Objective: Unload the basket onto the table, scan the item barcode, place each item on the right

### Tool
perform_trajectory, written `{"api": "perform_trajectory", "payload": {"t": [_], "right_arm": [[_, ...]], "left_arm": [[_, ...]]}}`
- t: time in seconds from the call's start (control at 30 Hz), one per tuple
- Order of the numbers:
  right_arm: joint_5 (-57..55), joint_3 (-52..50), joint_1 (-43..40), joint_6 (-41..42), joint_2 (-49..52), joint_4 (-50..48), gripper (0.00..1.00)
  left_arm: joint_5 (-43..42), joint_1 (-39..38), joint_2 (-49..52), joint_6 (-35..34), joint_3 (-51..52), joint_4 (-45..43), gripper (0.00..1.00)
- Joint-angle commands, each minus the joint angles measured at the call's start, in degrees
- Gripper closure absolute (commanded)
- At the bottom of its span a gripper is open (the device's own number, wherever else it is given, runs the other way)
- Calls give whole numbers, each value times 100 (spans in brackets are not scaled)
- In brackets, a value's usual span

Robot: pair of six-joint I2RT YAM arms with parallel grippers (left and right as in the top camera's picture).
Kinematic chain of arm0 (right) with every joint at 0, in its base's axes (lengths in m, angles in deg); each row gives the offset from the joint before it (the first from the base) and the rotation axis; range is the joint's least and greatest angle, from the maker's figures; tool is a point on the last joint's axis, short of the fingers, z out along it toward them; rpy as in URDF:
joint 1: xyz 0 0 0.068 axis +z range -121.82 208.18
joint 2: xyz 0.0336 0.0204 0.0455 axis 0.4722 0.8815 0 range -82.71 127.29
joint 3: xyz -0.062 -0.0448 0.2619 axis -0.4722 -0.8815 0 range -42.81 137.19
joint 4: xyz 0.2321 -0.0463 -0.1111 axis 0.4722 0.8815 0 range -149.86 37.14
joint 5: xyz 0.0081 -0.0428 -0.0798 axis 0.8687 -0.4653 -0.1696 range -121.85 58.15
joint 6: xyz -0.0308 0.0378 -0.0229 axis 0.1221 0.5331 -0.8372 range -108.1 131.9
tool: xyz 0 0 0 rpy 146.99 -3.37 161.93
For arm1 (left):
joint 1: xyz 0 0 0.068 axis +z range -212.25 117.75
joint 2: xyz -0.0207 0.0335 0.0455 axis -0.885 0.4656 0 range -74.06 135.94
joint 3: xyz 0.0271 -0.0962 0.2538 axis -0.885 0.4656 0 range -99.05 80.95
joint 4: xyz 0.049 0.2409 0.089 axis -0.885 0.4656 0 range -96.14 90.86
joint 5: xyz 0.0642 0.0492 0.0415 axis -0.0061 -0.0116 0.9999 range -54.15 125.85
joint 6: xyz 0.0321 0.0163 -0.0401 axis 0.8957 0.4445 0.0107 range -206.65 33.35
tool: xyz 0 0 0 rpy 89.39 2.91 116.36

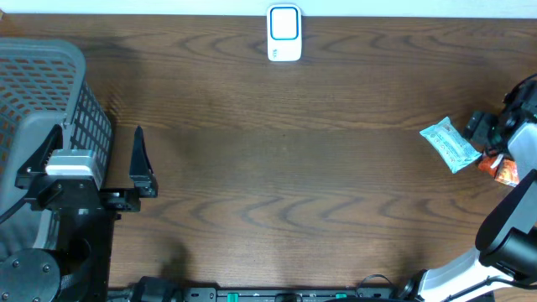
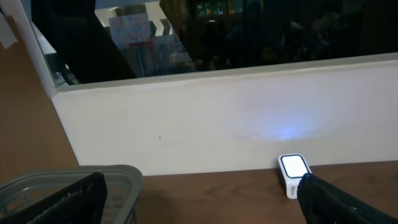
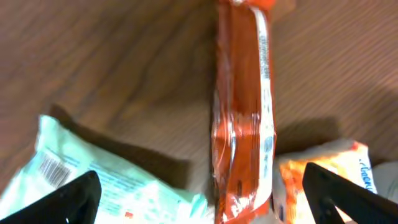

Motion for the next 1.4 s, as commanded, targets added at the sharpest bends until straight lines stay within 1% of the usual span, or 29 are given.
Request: {"api": "perform_trajectory", "payload": {"t": [0.0,0.13,0.17,0.23,0.33,0.4,0.43,0.5,0.57,0.67,0.73,0.8,0.83,0.9,1.0,1.07,1.2,1.37], "right_arm": [[142,866,0,227,-426,579,1],[509,1705,0,234,-1154,1139,1],[752,2035,0,234,-1598,1119,1],[986,2387,-2,238,-2098,879,1],[1180,2723,0,236,-2734,214,1],[1187,2837,39,236,-3119,-101,1],[1191,2881,39,243,-3268,-164,2],[1329,2914,107,326,-3552,-234,1],[1373,2911,269,319,-3751,-101,0],[1036,2857,649,-7,-3993,-31,1],[636,2787,1082,-413,-4166,-4,1],[352,2627,1585,-579,-4391,-2,1],[208,2350,2181,-588,-4710,-26,1],[151,2065,2649,-581,-5036,-103,1],[13,1499,3235,-581,-5702,-376,1],[-63,1119,3383,-579,-6212,-566,1],[-61,350,3392,-575,-7281,-927,1],[-61,-662,3392,-411,-8609,-1403,1]], "left_arm": [[-17,28,22,11,9,-133,2],[-52,28,9,39,-9,-763,2],[-9,28,4,389,-48,-1008,2],[308,28,4,774,-79,-1117,2],[1362,28,7,1440,-90,-997,2],[2131,28,17,2039,-90,-852,2],[2350,33,15,2216,-87,-800,2],[2426,55,-2,2533,-87,-817,2],[2413,55,-37,2750,-87,-824,2],[2411,57,-138,2763,-85,-804,2],[2363,101,-269,2761,-85,-796,2],[2323,227,-424,2761,-85,-745,2],[2275,391,-603,2761,-85,-667,2],[2135,544,-793,2761,-85,-586,2],[1617,732,-1102,2590,-85,-439,2],[1248,809,-1314,2361,-85,-240,2],[732,1019,-1775,2234,-83,111,2],[737,1266,-2288,1626,-72,234,2]]}}
